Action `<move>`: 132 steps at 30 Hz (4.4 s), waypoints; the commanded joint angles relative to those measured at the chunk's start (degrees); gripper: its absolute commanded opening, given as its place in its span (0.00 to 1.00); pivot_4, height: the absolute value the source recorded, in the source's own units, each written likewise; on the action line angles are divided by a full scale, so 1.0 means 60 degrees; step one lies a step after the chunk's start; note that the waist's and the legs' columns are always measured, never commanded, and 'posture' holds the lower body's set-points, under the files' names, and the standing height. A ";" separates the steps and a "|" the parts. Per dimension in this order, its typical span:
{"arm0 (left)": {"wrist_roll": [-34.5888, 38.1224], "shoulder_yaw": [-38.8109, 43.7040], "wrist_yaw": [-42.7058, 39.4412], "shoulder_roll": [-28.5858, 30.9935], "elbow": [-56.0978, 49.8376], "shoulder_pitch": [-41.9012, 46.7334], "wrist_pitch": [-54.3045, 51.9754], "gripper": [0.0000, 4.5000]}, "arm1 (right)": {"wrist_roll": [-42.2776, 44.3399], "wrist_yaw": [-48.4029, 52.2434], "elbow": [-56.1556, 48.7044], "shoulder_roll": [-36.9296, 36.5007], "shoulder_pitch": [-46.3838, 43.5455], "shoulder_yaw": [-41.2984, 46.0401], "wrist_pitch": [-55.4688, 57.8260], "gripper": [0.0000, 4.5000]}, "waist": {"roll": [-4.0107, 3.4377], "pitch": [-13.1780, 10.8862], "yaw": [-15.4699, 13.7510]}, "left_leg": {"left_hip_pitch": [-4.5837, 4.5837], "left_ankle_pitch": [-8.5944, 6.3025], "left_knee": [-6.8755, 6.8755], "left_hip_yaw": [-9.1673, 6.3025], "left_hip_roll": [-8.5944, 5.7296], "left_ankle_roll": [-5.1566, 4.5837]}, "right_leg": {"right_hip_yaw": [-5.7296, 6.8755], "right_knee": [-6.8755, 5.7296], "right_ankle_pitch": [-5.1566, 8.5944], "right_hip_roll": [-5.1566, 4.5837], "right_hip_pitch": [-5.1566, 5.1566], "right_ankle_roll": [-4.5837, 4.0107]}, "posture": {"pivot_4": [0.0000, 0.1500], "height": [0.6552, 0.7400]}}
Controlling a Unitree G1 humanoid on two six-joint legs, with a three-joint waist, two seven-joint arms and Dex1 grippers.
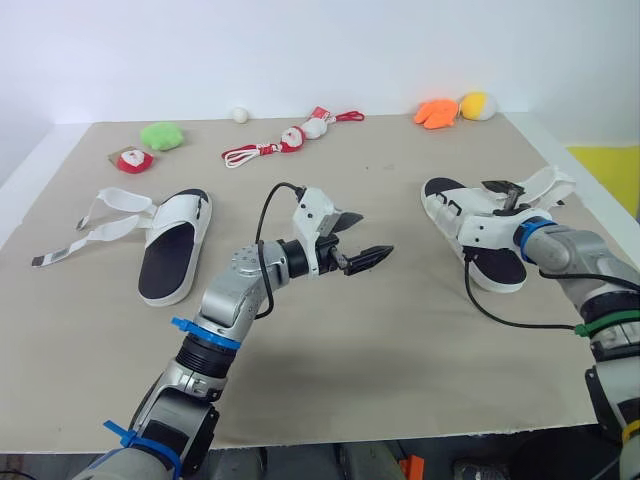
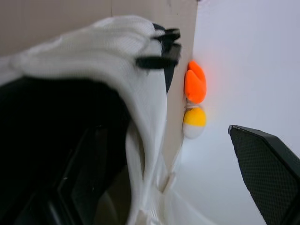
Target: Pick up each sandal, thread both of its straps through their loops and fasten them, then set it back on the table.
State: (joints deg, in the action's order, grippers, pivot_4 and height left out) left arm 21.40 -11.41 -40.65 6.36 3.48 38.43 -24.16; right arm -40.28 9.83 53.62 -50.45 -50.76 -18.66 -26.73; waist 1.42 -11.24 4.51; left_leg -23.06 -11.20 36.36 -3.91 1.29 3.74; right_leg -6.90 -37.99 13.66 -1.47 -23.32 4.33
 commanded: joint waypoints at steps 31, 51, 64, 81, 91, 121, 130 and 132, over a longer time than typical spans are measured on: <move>0.2925 0.3586 -0.1946 0.5566 -0.3132 -0.1551 -0.3235 1.00 | 0.4085 0.3358 -0.3974 0.0928 -0.0249 -0.1010 -0.6916 0.01 | 0.0041 -0.0029 0.0212 | -0.0005 -0.0001 -0.0010 -0.0029 0.0012 -0.0001 | 0.0025 -0.0001 0.0007 -0.0001 0.0003 0.0010 | 1.00 1.00; 0.2901 0.2900 -0.3765 0.7400 -0.3860 -0.3572 -0.2871 1.00 | 0.2127 0.3621 -0.5353 0.1943 0.1390 -0.1381 -0.7460 0.01 | 0.0051 -0.0030 0.0165 | 0.0000 0.0016 -0.0009 -0.0051 0.0045 -0.0018 | 0.0070 -0.0014 -0.0002 0.0028 -0.0001 -0.0076 | 1.00 1.00; 0.2708 0.2767 -0.3677 0.7338 -0.3602 -0.3435 -0.2662 1.00 | 0.2247 0.3517 -0.5133 0.2053 0.1166 -0.1335 -0.7597 0.01 | 0.0051 -0.0031 0.0165 | 0.0001 0.0016 -0.0010 -0.0052 0.0046 -0.0019 | 0.0070 -0.0014 -0.0005 0.0029 -0.0002 -0.0079 | 1.00 1.00; 0.2722 0.2635 -0.3526 0.7184 -0.3567 -0.3271 -0.2672 1.00 | 0.3203 0.3654 -0.5345 0.0929 0.1477 -0.1200 -0.7993 0.01 | 0.0053 -0.0033 0.0164 | -0.0001 0.0016 -0.0012 -0.0051 0.0046 -0.0019 | 0.0070 -0.0014 0.0002 0.0028 -0.0003 -0.0086 | 1.00 1.00; 0.2720 0.2794 -0.3519 0.7284 -0.3526 -0.3311 -0.2748 1.00 | 0.3098 0.3846 -0.5366 0.2242 0.0987 -0.1416 -0.7195 0.01 | 0.0056 -0.0034 0.0193 | 0.0002 0.0017 -0.0012 -0.0052 0.0059 -0.0020 | 0.0072 -0.0018 -0.0009 0.0042 -0.0006 -0.0079 | 1.00 1.00; 0.3039 0.3586 -0.3291 0.7729 -0.4051 -0.4293 -0.3024 1.00 | 0.4333 0.4662 -0.4685 0.2975 0.0798 -0.2017 -0.6563 0.89 | 0.0067 -0.0036 0.0202 | 0.0010 0.0021 -0.0012 -0.0052 0.0070 -0.0025 | 0.0074 -0.0018 -0.0013 0.0051 -0.0003 -0.0125 | 1.00 1.00; 0.3098 0.4009 -0.3250 0.7828 -0.4072 -0.4520 -0.3000 1.00 | 0.7019 0.6326 -0.5384 0.1465 0.1268 -0.1888 -0.5646 0.98 | 0.0070 -0.0039 0.0184 | 0.0008 0.0021 -0.0018 -0.0052 0.0067 -0.0025 | 0.0074 -0.0017 0.0006 0.0046 -0.0003 -0.0142 | 1.00 1.00; 0.3091 0.4061 -0.3280 0.7842 -0.4070 -0.4576 -0.2981 1.00 | 0.7413 0.6679 -0.5506 0.1247 0.1332 -0.1738 -0.5407 0.98 | 0.0069 -0.0039 0.0181 | 0.0008 0.0021 -0.0017 -0.0052 0.0068 -0.0025 | 0.0074 -0.0018 0.0006 0.0047 -0.0005 -0.0142 | 1.00 1.00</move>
State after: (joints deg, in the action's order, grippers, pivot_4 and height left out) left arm 39.30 11.09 -60.10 52.46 -19.22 11.13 -42.75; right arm 0.11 48.21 23.09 -41.87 -42.62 -31.31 -60.38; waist 1.83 -11.47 5.59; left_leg -23.00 -11.08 36.26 -4.22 1.69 3.59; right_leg -6.46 -38.09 13.69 -1.19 -23.34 3.47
